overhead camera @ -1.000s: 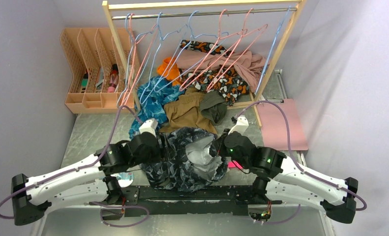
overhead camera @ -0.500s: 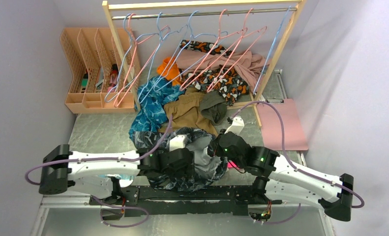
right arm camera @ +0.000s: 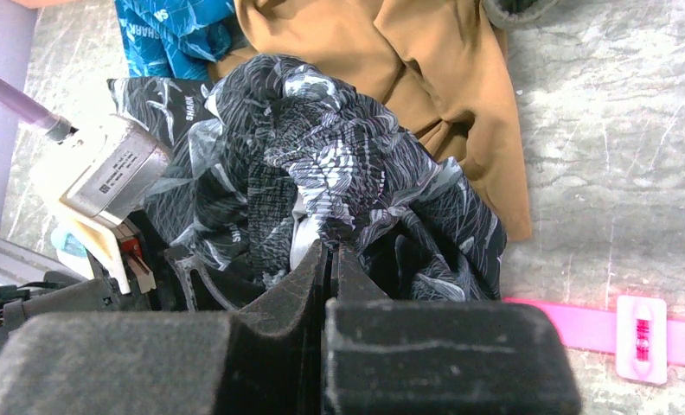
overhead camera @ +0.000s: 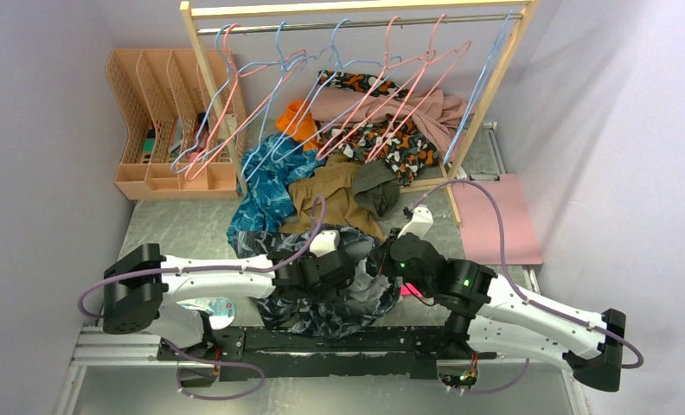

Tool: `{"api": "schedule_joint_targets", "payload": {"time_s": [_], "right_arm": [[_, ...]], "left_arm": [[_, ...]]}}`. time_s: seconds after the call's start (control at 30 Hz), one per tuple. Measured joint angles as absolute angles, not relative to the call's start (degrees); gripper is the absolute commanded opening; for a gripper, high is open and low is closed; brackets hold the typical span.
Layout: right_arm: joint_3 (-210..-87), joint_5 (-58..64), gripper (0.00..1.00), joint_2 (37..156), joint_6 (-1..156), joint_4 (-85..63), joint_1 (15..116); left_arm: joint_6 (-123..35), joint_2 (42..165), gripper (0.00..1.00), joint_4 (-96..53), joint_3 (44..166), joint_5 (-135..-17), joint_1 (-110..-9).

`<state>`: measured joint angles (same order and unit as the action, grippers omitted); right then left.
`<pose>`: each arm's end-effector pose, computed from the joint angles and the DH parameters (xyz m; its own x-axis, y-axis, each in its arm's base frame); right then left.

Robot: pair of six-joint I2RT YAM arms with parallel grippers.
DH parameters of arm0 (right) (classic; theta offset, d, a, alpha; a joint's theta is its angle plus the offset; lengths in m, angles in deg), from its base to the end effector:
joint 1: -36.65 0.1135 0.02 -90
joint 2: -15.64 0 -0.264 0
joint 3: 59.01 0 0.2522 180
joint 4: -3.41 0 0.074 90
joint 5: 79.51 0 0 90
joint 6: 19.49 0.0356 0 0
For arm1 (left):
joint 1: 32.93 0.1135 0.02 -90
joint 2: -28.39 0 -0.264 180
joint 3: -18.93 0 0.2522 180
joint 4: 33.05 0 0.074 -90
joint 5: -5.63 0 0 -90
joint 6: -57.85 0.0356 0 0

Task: Place the shorts on the hanger
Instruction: Adjust the shorts at the center of the board.

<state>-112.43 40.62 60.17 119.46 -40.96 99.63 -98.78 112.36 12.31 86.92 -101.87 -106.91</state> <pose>0.0915 0.1400 0.2768 -0.6142 0.2314 -0.7545 -0.1852 0.8871 0.4228 0.0894 -0.2724 0.2119 -0.9010 -0.0343 -0.4325 0.1255 0.9336 -0.3356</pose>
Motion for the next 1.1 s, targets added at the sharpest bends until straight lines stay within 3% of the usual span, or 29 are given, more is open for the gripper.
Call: {"api": "schedule_joint_targets", "payload": {"time_s": [0.1, 0.37, 0.67, 0.77, 0.83, 0.97, 1.1], "right_arm": [[-112.4, 40.4, 0.0, 60.2, 119.5, -41.1, 99.6], [-112.4, 40.3, 0.0, 60.8, 119.4, -41.1, 99.6], [-112.4, 38.7, 0.01, 60.9, 118.3, -41.0, 99.6], [-111.9, 36.7, 0.35, 60.7, 116.8, -40.5, 99.6], [-111.7, 35.2, 0.49, 60.8, 115.6, -40.5, 99.6], [-111.6, 33.3, 0.63, 61.9, 113.1, -40.4, 99.6], [-112.6, 32.9, 0.67, 64.2, 109.8, -40.4, 99.6]], "left_arm": [[-99.0, 111.3, 0.5, 12.1, 84.7, -101.7, -106.9], [-99.4, 105.3, 0.08, 12.6, 80.3, -101.1, -106.9], [-99.2, 103.2, 0.07, 15.8, 78.7, -102.2, -106.9], [-99.5, 99.0, 0.07, 21.4, 79.7, -105.1, -106.9], [-100.1, 95.4, 0.07, 26.4, 81.9, -107.8, -106.9], [-100.8, 88.5, 0.07, 33.7, 86.6, -113.1, -106.9], [-101.6, 83.9, 0.07, 38.7, 88.0, -116.6, -106.9]]}}
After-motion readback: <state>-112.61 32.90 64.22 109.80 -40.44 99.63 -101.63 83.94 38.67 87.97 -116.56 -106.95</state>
